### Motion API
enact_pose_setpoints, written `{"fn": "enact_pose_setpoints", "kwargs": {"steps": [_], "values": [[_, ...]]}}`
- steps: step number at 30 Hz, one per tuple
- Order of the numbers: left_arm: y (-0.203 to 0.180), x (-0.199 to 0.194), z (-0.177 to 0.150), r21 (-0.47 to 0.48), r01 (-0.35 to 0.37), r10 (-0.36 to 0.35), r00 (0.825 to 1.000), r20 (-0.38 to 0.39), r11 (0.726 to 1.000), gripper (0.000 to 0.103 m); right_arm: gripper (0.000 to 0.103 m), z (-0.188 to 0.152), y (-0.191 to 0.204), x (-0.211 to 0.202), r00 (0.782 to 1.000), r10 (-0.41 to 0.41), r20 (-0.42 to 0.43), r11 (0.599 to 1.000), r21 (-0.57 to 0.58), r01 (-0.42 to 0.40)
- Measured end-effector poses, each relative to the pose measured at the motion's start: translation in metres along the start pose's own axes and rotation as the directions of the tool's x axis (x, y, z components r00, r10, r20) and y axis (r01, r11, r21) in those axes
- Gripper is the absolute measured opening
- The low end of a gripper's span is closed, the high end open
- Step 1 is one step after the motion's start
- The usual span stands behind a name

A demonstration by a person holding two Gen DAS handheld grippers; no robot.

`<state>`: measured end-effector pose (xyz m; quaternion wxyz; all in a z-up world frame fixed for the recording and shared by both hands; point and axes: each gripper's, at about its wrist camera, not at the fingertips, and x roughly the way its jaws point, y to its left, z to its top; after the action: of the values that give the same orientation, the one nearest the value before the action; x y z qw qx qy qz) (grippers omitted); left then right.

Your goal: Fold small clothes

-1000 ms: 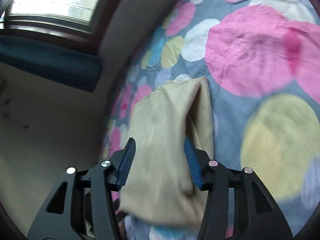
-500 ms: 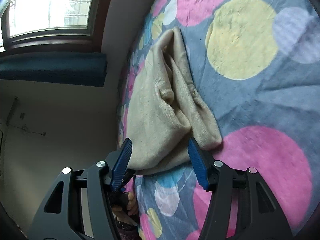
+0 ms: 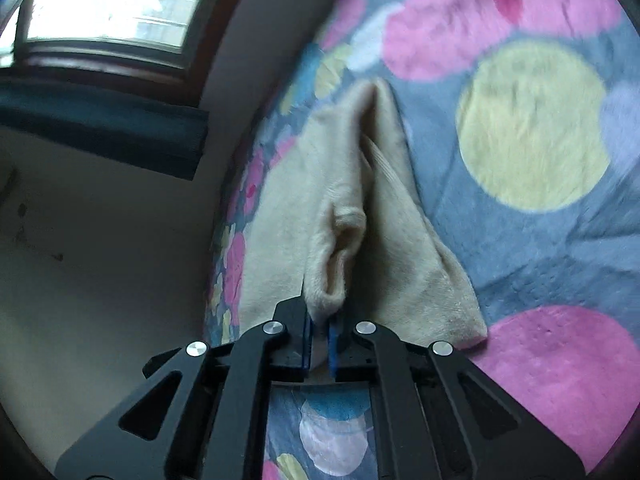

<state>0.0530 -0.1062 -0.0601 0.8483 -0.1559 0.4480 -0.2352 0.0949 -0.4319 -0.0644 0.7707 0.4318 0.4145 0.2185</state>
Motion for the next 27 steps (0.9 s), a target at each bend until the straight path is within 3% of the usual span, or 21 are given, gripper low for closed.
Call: {"fn": "enact_pose_setpoints", "kwargs": {"steps": [4,8,15,20,23,27], "values": [[-0.005,0.0,0.0,0.016,-0.014,0.014,1.0,0.001,1.0,0.08,0.005,-0.007,0.0,-0.02,0.999,-0.037,0.029,0.999,-0.034,0.038],[-0.012,-0.001,-0.002,0.051,-0.024,0.024,1.0,-0.005,0.998,0.08,0.004,-0.011,-0.026,-0.016,0.996,-0.087,0.001,0.996,0.002,0.087],[-0.024,-0.022,0.005,0.045,0.04,-0.042,0.998,0.045,0.998,0.08,0.005,-0.01,-0.041,-0.006,0.998,-0.066,-0.02,0.998,0.019,0.066],[-0.024,0.011,0.016,0.06,-0.048,0.048,0.999,0.001,0.997,0.08,0.006,-0.01,-0.042,-0.011,0.998,-0.049,-0.036,0.998,0.025,0.05],[-0.021,0.02,0.012,0.067,-0.068,0.069,0.998,-0.011,0.995,0.08,0.013,-0.008,-0.034,-0.021,0.996,-0.075,-0.046,0.997,-0.002,0.075],[-0.018,0.02,0.012,0.064,-0.064,0.065,0.998,-0.012,0.996,0.08,0.029,0.01,-0.02,-0.037,0.996,-0.092,0.003,0.995,-0.046,0.092]]}}
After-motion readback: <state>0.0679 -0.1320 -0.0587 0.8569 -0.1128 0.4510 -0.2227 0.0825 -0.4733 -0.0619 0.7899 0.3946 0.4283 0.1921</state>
